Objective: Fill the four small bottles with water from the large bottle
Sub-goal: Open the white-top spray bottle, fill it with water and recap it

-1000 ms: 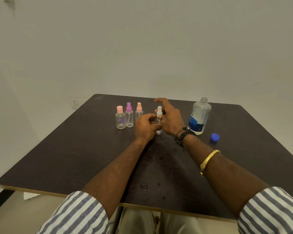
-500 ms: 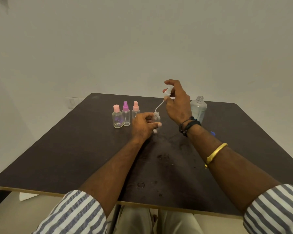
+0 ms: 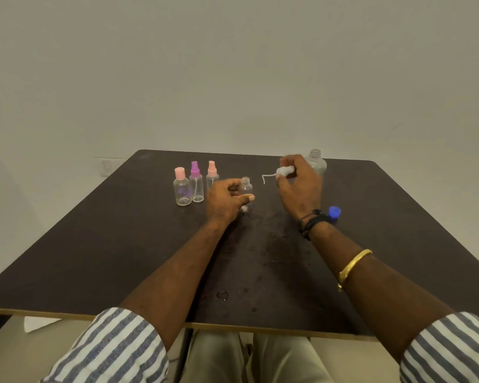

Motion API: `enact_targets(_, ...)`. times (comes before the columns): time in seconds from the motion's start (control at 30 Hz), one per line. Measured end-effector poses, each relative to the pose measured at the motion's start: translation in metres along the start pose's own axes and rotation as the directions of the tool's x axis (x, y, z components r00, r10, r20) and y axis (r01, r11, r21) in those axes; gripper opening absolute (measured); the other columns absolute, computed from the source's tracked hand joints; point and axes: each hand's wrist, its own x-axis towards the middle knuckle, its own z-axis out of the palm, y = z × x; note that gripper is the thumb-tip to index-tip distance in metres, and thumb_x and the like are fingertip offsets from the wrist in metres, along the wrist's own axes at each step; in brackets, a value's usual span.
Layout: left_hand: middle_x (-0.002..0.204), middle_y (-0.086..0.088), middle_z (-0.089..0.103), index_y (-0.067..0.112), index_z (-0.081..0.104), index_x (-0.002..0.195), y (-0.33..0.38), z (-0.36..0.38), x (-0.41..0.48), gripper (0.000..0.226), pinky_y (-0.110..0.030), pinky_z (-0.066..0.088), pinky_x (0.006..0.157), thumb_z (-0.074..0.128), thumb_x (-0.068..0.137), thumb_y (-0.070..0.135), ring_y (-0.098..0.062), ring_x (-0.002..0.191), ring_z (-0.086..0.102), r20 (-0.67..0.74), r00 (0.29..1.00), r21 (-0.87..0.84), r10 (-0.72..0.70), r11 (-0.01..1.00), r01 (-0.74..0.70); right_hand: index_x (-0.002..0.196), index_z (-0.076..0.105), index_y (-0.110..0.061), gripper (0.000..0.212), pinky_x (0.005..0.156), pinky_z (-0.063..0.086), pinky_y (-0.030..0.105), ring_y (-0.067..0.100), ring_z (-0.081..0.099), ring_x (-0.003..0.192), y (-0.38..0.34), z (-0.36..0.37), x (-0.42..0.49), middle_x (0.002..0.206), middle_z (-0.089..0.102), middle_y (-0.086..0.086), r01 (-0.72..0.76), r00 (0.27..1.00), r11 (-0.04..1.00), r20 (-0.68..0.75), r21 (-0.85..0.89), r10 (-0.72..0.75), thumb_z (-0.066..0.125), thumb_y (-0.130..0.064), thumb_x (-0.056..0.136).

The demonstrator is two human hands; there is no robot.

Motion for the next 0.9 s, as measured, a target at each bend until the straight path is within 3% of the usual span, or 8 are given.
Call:
enact_targets(0.17,0.101,-0.001,0.078,0.008,0.073,0.119,0.001,0.0,-0.002,0.048,-0.02,0.061,0.078,0.09,0.075,0.015,-0.008,0.09,0.074,0.004,1.0,-0.017,-0.001,1.0,0.001,0.095,0.066,-0.018,0.014,0.075,0.055,0.036,0.014,0.057,0.085,0.019,-0.003,-0.021,0.094,0.064,-0.002,-0.091,0.982,0.977,0.143,-0.194,0.12,0.068,-0.013,0.083)
enact_targets(0.3,0.102,-0.001,0.078,0.009,0.073,0.12,0.0,-0.001,-0.002,0.047,-0.028,0.063,0.083,0.089,0.076,0.016,-0.01,0.092,0.074,0.008,1.0,-0.016,0.004,1.0,-0.003,0.098,0.064,-0.018,0.015,0.08,0.048,0.029,0.017,0.056,0.093,0.025,-0.005,-0.028,0.103,0.063,0.003,-0.133,0.947,0.939,0.239,-0.318,0.215,0.072,-0.023,0.086)
enact_targets(0.43,0.106,-0.002,0.077,0.008,0.072,0.121,0.0,-0.001,-0.002,0.05,-0.027,0.062,0.086,0.089,0.076,0.017,-0.011,0.095,0.074,0.005,1.0,-0.004,0.012,1.0,-0.012,0.1,0.063,-0.023,0.016,0.078,0.052,0.031,0.016,0.058,0.095,0.026,-0.006,-0.032,0.102,0.064,0.0,-0.127,0.917,0.897,0.296,-0.423,0.269,0.07,-0.03,0.088)
enact_targets(0.63,0.104,-0.003,0.078,0.007,0.072,0.12,0.0,0.0,-0.001,0.049,-0.02,0.061,0.079,0.089,0.075,0.014,-0.01,0.092,0.074,0.005,1.0,-0.024,0.001,1.0,0.0,0.104,0.064,-0.027,0.019,0.078,0.054,0.032,0.017,0.061,0.098,0.029,-0.003,-0.034,0.103,0.067,-0.002,-0.139,0.876,0.864,0.347,-0.484,0.335,0.071,-0.034,0.088)
enact_targets(0.9,0.107,-0.003,0.077,0.009,0.072,0.121,-0.004,0.001,0.002,0.051,-0.031,0.062,0.087,0.09,0.074,0.02,-0.012,0.096,0.074,-0.002,1.0,0.009,-0.005,1.0,0.005,0.105,0.063,-0.026,0.023,0.079,0.054,0.031,0.015,0.06,0.097,0.028,-0.004,-0.033,0.103,0.066,-0.002,-0.153,0.867,0.865,0.355,-0.477,0.349,0.073,-0.036,0.087)
